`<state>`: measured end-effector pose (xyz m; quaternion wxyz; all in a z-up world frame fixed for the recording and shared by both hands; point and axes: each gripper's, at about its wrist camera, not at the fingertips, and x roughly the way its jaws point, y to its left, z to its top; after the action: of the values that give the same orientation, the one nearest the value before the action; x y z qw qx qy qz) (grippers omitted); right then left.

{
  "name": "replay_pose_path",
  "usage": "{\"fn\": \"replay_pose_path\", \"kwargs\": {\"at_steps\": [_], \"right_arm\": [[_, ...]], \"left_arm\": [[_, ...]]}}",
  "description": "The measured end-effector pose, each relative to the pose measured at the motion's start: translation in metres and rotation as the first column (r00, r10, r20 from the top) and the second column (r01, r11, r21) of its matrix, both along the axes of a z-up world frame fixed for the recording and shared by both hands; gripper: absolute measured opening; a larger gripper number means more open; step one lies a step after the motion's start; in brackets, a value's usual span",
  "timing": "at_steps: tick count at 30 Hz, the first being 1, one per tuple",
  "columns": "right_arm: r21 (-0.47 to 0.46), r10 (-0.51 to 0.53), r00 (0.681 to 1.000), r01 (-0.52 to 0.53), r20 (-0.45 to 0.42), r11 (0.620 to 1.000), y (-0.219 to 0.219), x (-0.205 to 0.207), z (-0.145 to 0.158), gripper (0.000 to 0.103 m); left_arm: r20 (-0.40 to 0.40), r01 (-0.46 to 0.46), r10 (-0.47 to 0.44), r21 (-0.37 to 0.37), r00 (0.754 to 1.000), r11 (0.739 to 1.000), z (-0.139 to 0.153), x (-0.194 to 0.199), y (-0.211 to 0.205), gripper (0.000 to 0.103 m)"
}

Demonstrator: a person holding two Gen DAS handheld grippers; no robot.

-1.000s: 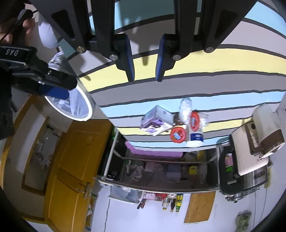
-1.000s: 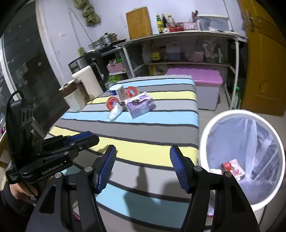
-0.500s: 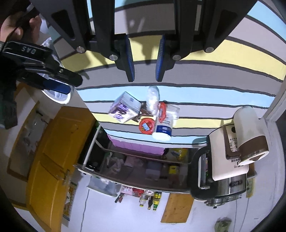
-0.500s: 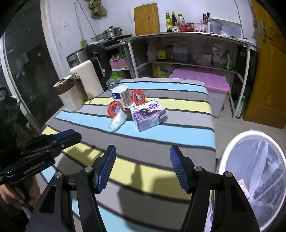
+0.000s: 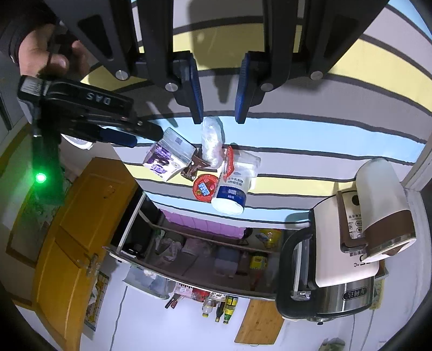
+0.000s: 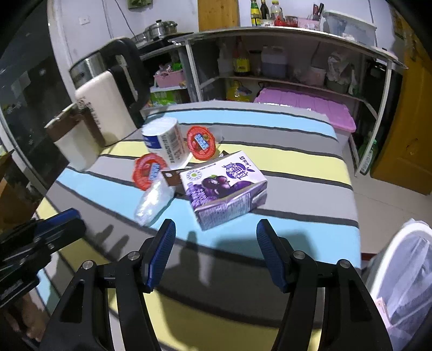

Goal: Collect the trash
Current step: 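Grasp the purple grape milk box with the right tool while the left tool grasps the clear plastic bag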

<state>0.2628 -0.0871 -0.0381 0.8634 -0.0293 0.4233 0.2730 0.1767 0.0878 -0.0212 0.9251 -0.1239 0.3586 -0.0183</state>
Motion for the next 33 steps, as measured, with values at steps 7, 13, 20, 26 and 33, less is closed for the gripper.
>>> {"fn": "replay_pose_path", "kwargs": {"at_steps": [7,13,20,26,33], "right_arm": [[-0.01,-0.048,0.999,0.048,-0.015,0.999,-0.01,0.019,-0.008,0.063],[-0.012,-0.18,0.983,0.18,-0.03,0.984,-0.051,0.032,-0.01,0.063],[0.075,-0.161,0.987,0.161,-0.008,0.984,-0.051,0.024,0.007,0.063],[0.078,-0.114,0.993,0.113,0.009,0.991,-0.023,0.026,0.007,0.063],[0.071,-0.117,0.993,0.118,-0.01,0.991,-0.019,0.038,-0.003,0.071]], "left_arm": [[-0.014,0.03,-0.03,-0.017,0.999,0.999,-0.006,0.015,-0.001,0.024],[-0.02,0.043,-0.044,-0.043,0.999,0.998,-0.012,0.029,-0.003,0.042],[-0.04,0.042,-0.044,-0.047,0.998,0.998,-0.02,0.051,-0.011,0.045],[-0.071,0.024,-0.026,-0.031,0.997,0.999,-0.028,0.07,-0.013,0.045],[-0.102,0.008,-0.011,-0.03,0.995,1.0,-0.041,0.081,-0.009,0.045]]}}
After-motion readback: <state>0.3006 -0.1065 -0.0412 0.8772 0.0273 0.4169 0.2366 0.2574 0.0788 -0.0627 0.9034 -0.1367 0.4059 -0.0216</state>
